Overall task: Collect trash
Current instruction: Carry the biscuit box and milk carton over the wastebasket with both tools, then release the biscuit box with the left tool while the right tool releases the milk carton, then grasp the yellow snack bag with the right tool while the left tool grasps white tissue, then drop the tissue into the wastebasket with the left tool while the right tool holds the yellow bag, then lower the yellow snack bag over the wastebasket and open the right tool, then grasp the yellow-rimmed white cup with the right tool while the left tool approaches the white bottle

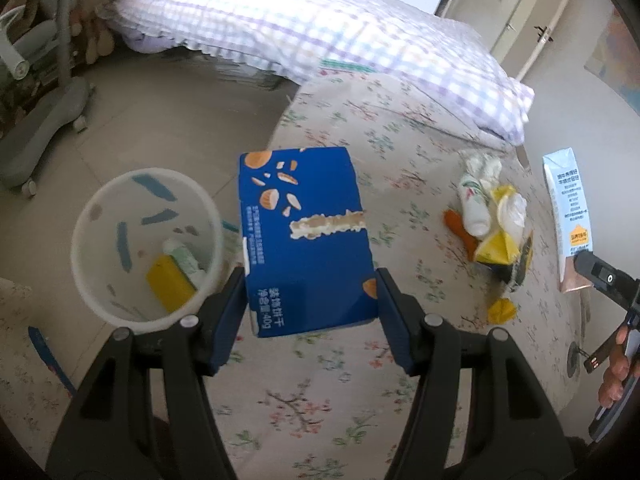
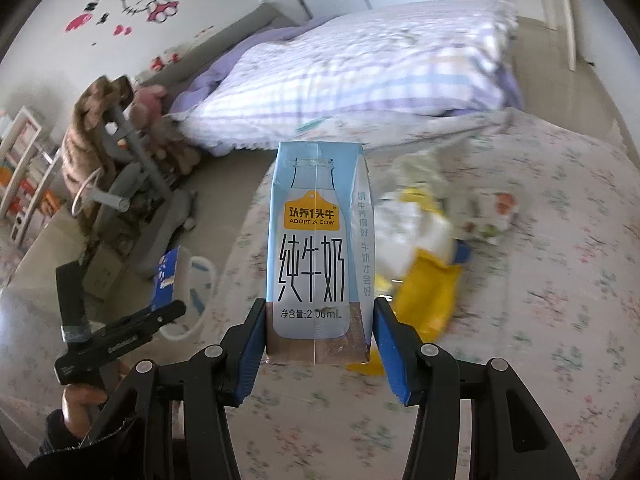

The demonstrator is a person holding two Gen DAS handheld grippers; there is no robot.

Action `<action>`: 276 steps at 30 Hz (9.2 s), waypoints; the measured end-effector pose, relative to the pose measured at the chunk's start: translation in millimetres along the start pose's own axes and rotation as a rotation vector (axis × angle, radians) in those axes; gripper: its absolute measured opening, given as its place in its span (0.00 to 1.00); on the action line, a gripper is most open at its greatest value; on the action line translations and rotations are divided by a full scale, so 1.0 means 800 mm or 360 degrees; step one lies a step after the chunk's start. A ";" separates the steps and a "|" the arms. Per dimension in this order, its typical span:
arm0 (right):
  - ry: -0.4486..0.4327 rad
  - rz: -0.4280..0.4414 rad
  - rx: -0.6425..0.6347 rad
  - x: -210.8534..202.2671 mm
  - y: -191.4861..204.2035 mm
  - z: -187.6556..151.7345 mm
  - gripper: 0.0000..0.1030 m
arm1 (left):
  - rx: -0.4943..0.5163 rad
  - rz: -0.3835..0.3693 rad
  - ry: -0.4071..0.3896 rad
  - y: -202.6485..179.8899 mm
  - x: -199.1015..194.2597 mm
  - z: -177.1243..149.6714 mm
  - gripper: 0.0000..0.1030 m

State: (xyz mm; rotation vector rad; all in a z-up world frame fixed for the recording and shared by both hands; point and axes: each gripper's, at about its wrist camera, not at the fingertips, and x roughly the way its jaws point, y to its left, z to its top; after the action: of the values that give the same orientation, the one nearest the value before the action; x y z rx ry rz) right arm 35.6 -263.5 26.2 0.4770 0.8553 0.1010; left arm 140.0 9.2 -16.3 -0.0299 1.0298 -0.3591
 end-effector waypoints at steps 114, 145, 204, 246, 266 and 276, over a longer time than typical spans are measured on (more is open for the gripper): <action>0.0252 -0.0190 0.0380 0.059 -0.108 -0.020 0.76 | 0.0102 0.0122 0.0050 -0.054 0.035 0.014 0.96; 0.0134 -0.0512 0.0415 -0.007 -0.208 -0.041 0.50 | 0.0409 -0.0145 -0.0125 -0.244 0.088 0.009 0.86; 0.0130 -0.0252 0.0000 0.069 0.025 0.001 0.50 | 0.0157 0.0035 -0.0157 -0.018 0.014 0.027 0.15; 0.0303 0.0115 -0.0319 0.285 0.253 -0.023 0.50 | -0.0245 0.0619 0.0053 0.233 -0.034 -0.020 0.87; 0.0090 -0.0021 -0.0382 0.186 0.227 -0.020 0.79 | -0.0207 0.0518 0.0052 0.212 -0.040 -0.029 0.99; 0.0015 -0.0272 -0.0215 0.106 0.114 -0.003 0.79 | -0.0094 0.0388 0.0073 0.143 -0.021 -0.014 0.99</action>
State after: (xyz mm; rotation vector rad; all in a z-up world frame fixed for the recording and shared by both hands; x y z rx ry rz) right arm 99.3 -158.6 5.7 0.2756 0.8888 0.0041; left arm 154.1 123.4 -29.8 0.0510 1.0759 -0.1078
